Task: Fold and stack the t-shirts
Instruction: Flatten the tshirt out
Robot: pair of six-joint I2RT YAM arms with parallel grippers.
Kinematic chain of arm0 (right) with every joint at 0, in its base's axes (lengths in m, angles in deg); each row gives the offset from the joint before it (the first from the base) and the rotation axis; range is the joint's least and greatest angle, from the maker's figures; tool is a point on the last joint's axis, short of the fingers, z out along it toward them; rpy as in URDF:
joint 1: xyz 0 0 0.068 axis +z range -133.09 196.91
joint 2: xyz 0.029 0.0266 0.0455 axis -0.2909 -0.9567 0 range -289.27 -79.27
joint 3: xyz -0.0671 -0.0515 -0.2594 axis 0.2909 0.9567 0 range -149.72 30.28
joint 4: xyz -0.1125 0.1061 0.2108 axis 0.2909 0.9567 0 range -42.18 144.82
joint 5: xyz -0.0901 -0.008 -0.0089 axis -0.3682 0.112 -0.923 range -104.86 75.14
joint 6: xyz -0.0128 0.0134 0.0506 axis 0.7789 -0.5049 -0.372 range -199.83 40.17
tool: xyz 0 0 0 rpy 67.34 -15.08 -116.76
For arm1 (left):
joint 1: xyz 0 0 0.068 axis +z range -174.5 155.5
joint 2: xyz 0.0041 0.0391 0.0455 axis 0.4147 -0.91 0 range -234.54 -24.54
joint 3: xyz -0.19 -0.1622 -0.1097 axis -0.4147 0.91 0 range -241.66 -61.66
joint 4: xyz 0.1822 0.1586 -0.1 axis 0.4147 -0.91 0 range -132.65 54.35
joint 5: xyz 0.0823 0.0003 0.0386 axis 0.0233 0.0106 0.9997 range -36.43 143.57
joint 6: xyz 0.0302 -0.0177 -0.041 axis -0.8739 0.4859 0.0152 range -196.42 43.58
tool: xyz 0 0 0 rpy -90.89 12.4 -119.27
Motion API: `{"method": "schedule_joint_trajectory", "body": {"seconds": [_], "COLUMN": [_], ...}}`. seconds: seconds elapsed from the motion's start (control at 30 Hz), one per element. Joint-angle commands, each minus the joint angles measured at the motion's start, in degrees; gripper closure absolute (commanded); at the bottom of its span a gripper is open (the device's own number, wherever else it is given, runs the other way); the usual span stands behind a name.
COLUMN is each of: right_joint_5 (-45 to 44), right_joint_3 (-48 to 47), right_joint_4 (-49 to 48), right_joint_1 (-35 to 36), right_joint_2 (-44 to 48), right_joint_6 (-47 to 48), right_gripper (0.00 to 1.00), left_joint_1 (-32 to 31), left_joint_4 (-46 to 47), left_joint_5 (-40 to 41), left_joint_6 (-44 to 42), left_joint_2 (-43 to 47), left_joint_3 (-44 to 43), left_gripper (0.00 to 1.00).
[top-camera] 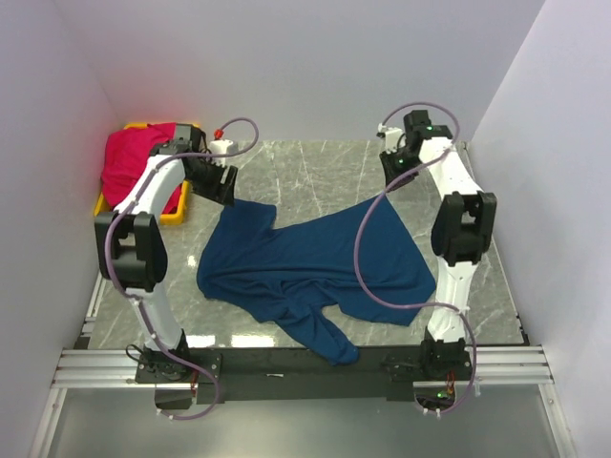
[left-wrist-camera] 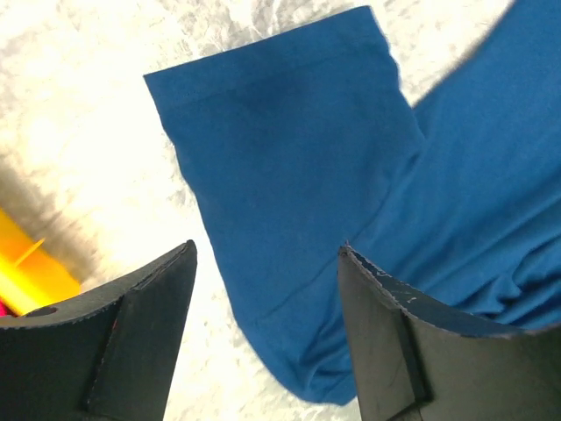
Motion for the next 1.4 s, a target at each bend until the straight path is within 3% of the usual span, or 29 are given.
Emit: {"method": "schedule_joint_trajectory", "body": {"seconds": [0.0,0.1,0.17,0.27,0.5,0.77,0.9,1.1,1.17,1.37], "right_joint_5": [-3.84,-6.13,-7.80,-8.68,-7.36,-8.42,-8.34,-7.54,-7.37,-6.40], "right_joint_3": [-2.20,-1.23,-0.79,-1.05,-4.75,-2.47,-4.38,-3.61,-3.34,-1.50], "right_joint_4": [-7.54,-11.85,-14.13,-15.55,-14.68,-15.73,-13.54,-12.57,-12.48,-13.09], "right_joint_1": [1.54,2.07,1.98,1.98,2.42,2.42,2.60,2.60,2.51,2.42], "right_joint_2": [-3.33,-5.09,-6.49,-8.43,-13.35,-15.11,-16.07,-15.55,-15.46,-13.18], "right_joint_6": [-4.15,-5.21,-5.65,-5.91,-6.88,-6.09,-5.65,-4.42,-4.24,-4.24], "right_gripper": [0.73,0.67,0.57,0.53,0.54,0.57,0.65,0.87,1.00,1.00], "left_joint_1": [0.54,0.63,0.54,0.63,0.89,1.33,1.77,2.03,2.03,1.86], "left_joint_4": [1.00,1.52,1.79,2.05,2.75,3.63,5.04,6.62,6.89,8.12], "left_joint_5": [-2.01,-2.19,-2.36,-2.54,-2.10,-1.58,-0.35,2.03,3.17,6.07], "left_joint_6": [3.15,3.59,3.68,3.59,3.68,3.94,5.43,7.54,7.90,8.51], "left_joint_2": [-3.42,-4.39,-4.66,-5.18,-7.21,-8.44,-9.49,-13.53,-15.55,-19.51], "left_joint_3": [-2.46,-2.73,-2.55,-2.29,-2.63,-3.43,-3.69,-8.25,-10.63,-13.27], "left_gripper": [0.28,0.27,0.25,0.22,0.22,0.21,0.20,0.19,0.21,0.28]}}
